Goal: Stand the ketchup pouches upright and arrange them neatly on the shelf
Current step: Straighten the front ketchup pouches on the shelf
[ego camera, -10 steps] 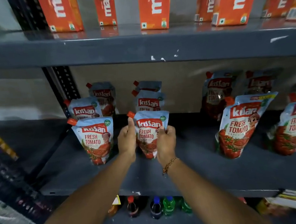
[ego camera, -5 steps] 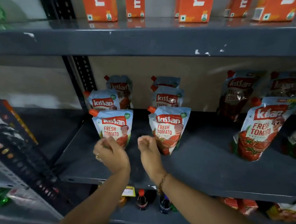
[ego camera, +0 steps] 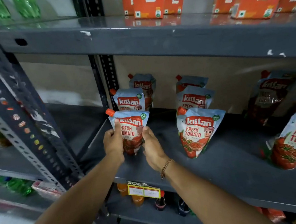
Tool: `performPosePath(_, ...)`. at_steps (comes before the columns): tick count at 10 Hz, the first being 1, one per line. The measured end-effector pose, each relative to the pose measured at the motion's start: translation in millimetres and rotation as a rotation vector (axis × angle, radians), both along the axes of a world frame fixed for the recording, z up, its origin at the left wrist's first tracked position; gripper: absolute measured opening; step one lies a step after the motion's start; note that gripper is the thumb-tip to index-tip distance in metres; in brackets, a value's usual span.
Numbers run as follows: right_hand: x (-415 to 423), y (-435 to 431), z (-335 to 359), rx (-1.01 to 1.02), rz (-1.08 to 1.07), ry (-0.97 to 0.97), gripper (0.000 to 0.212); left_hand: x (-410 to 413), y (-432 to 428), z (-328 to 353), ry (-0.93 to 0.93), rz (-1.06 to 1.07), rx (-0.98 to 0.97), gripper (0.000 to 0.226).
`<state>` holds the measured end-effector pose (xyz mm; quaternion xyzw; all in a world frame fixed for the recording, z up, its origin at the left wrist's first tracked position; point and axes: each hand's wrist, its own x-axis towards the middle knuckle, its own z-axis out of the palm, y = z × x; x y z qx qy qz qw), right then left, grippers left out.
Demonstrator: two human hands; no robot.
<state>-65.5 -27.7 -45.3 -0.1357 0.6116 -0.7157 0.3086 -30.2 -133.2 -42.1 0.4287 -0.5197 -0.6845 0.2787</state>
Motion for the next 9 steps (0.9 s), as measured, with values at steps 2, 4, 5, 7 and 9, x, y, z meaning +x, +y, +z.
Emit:
performPosePath(2,-2.4,-18.4,1.9,-0.068,-0.027,-0.021,0.036,0.8,-14.8,2.8,-0.033,-0.021,0.026,0.068)
performPosePath(4,-6.0,-19.0,-7.3,-0.072,-0.039,0.0,0.037,-4.2,-16.3,1.0,-0.03,-0.009,0.044,0.066)
performPosePath(5,-8.0,-17.9,-12.0,-0.082,-0.032,-0.003,0.038,-5.8,-15.8,-1.7,-0.025,0.001,0.038,0.063)
performPosePath(7,-7.6,-16.7,-10.9,-0.059,-0.014,0.013,0.038,-3.2,-9.7,1.5,-0.027,0.011,0.029,0.064)
performPosePath(9,-7.7,-1.2,5.7,0.058,-0.056,0.006,0.044,3.0,11.6,-4.3,-0.084,0.136,-0.011,0.078)
